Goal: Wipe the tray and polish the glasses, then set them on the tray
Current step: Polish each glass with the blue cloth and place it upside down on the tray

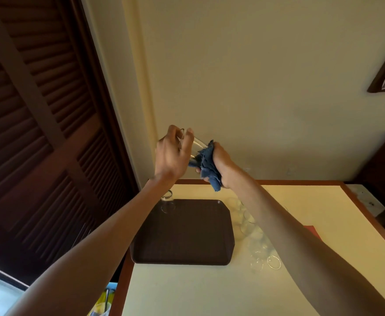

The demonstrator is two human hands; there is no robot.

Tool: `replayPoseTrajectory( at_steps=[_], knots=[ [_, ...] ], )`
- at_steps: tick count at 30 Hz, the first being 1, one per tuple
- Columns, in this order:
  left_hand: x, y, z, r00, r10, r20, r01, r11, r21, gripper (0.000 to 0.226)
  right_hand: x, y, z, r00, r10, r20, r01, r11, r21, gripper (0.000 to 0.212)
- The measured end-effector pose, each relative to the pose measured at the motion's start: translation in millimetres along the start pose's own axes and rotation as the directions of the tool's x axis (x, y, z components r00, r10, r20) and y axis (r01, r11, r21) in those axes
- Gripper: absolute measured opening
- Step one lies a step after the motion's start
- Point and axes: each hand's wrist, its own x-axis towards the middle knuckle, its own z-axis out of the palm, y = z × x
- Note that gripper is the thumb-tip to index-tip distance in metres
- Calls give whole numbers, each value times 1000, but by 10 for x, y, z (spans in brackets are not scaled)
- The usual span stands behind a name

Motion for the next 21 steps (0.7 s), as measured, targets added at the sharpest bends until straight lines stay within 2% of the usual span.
replayPoseTrajectory(
  at_steps=[2, 4, 6, 7, 8, 9, 11, 12, 14, 15, 17, 19, 20, 21],
  knots=[
    [-28, 9, 16, 1000, -18, 14, 19, 1000, -13, 41, 30, 53, -4, 1000, -11, -11, 11, 999, 31, 54],
    [-1, 26, 58, 979, -184, 84, 189, 981, -52, 42, 27, 153, 20, 980, -173, -101, 169, 984, -48, 61],
    [36, 35, 100, 935, -312, 167, 325, 944, -57, 45, -18, 262, 43, 876, -438, -202, 410, 897, -167, 57],
    [44, 40, 111, 928, -324, 183, 337, 940, -47, 46, -7, 322, 44, 832, -509, -220, 476, 859, -187, 55],
    [46, 55, 118, 934, -311, 177, 323, 946, -39, 47, -6, 343, 30, 831, -507, -229, 479, 861, -169, 54],
    [39, 56, 114, 950, -272, 155, 280, 960, -28, 47, -16, 328, 16, 875, -425, -230, 410, 905, -113, 55],
    [-12, 27, 111, 989, -111, 94, 110, 994, 19, 46, -28, 274, -41, 984, -122, -130, 129, 990, 48, 59],
    [-44, 15, 108, 997, -25, 74, 22, 999, 43, 44, -63, 231, -62, 998, -6, -64, 12, 996, 92, 59],
    [-102, -10, 130, 997, 38, 65, -40, 998, 38, 41, -65, 201, -102, 999, 43, -31, -40, 996, 80, 56],
    [-113, -16, 148, 997, -2, 74, 2, 1000, 8, 41, -41, 220, -105, 999, 2, -46, 2, 997, 76, 58],
    [-83, 25, 180, 967, -210, 146, 219, 974, -52, 44, 6, 286, -89, 967, -199, -157, 201, 980, -1, 63],
    [-25, 76, 199, 898, -375, 230, 402, 913, -78, 46, -23, 345, -79, 875, -432, -219, 408, 901, -148, 63],
    [-7, 97, 202, 892, -386, 237, 411, 909, -65, 46, -26, 353, -81, 850, -482, -212, 454, 875, -171, 67],
    [-1, 129, 197, 908, -359, 216, 377, 925, -47, 45, -35, 342, -89, 860, -469, -202, 443, 882, -162, 70]
  ],
)
